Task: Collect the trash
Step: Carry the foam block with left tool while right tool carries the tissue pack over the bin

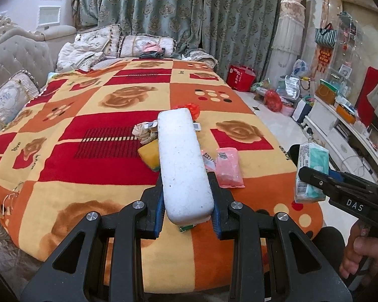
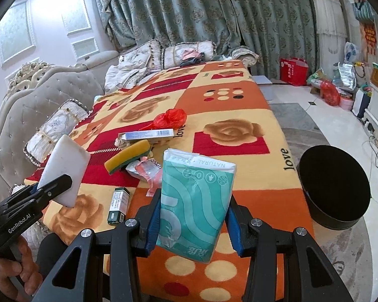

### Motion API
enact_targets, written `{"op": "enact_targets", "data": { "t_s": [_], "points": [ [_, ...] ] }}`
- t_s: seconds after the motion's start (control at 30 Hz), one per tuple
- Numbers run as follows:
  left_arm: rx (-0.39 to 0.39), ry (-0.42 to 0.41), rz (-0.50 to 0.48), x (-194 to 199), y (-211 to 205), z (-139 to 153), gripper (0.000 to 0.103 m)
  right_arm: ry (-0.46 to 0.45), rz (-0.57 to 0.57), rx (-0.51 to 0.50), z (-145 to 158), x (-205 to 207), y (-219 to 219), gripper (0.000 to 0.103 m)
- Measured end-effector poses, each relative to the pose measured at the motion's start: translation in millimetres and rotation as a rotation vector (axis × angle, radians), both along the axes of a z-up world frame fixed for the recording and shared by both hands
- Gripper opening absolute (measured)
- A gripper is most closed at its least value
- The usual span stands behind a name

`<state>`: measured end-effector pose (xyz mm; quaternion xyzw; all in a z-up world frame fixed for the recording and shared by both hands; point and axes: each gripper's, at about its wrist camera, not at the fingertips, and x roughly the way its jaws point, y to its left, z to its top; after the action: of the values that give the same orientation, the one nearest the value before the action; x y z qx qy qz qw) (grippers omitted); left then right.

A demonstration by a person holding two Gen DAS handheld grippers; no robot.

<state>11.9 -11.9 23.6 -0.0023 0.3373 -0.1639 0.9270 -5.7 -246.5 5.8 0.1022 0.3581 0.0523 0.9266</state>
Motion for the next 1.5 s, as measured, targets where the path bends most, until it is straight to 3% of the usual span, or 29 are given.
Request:
{"op": "enact_targets", "data": {
  "t_s": [0.93, 1.3, 1.5],
  "points": [
    [-0.007, 0.036, -0.028, 12, -8, -19, 0.028, 0.041, -0.112, -0.076, -3, 11, -42, 0.044],
    [0.017, 0.06, -0.087, 24, -41, -24, 0.028, 0.04, -0.179, -0.058, -10, 5, -82, 0.044],
    [-0.004, 0.07, -0.207, 33, -89, -22, 0.028, 0.035, -0.243, -0.039, -16, -5, -119, 0.044]
  ]
}}
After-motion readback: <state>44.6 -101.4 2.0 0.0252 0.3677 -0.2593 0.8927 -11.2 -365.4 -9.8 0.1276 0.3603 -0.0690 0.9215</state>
